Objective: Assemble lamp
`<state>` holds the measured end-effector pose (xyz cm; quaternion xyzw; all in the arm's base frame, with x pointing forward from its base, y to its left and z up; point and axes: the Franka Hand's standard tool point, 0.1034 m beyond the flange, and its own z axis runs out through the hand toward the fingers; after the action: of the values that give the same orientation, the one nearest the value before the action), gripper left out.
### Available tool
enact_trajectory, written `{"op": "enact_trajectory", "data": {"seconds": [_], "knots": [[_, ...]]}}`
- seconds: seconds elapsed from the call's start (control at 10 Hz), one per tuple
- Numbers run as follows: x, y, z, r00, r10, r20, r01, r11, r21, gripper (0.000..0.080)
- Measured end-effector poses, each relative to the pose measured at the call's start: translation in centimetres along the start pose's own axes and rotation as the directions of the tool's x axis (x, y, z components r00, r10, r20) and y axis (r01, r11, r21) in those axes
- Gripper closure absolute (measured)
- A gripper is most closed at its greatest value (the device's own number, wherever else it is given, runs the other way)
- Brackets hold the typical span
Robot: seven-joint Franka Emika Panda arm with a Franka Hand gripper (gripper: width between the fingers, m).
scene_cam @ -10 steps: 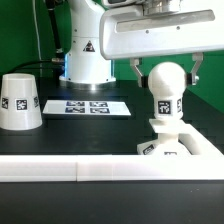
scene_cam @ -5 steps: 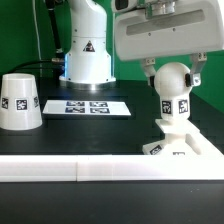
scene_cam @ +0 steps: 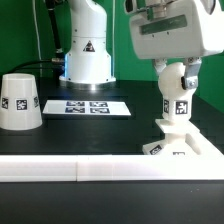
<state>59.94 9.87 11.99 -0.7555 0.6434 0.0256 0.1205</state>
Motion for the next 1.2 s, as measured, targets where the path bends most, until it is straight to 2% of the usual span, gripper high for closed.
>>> {"op": "enact_trajectory", "data": {"seconds": [0.3, 0.4, 0.5, 0.6, 0.7, 0.9, 1.2], "knots": [[-0.34, -0.14, 0.16, 0.989, 0.148, 0.018, -0.148, 0.989, -0.003, 0.0220], [-0.33, -0.13, 0.17, 0.992, 0.127, 0.018, -0.127, 0.992, -0.003, 0.0219], [-0.36, -0.10, 0.19, 0.997, 0.072, 0.017, -0.072, 0.997, -0.004, 0.0219], [-0.44, -0.05, 0.22, 1.000, 0.002, 0.018, -0.002, 1.000, -0.006, 0.0127], [-0.44, -0.05, 0.22, 0.996, -0.083, 0.019, 0.083, 0.997, -0.004, 0.0104], [0.06, -0.06, 0.19, 0.940, -0.339, 0.022, 0.339, 0.941, -0.003, 0.0101], [0.02, -0.05, 0.21, 0.865, -0.502, 0.022, 0.502, 0.865, 0.001, 0.0100]]}}
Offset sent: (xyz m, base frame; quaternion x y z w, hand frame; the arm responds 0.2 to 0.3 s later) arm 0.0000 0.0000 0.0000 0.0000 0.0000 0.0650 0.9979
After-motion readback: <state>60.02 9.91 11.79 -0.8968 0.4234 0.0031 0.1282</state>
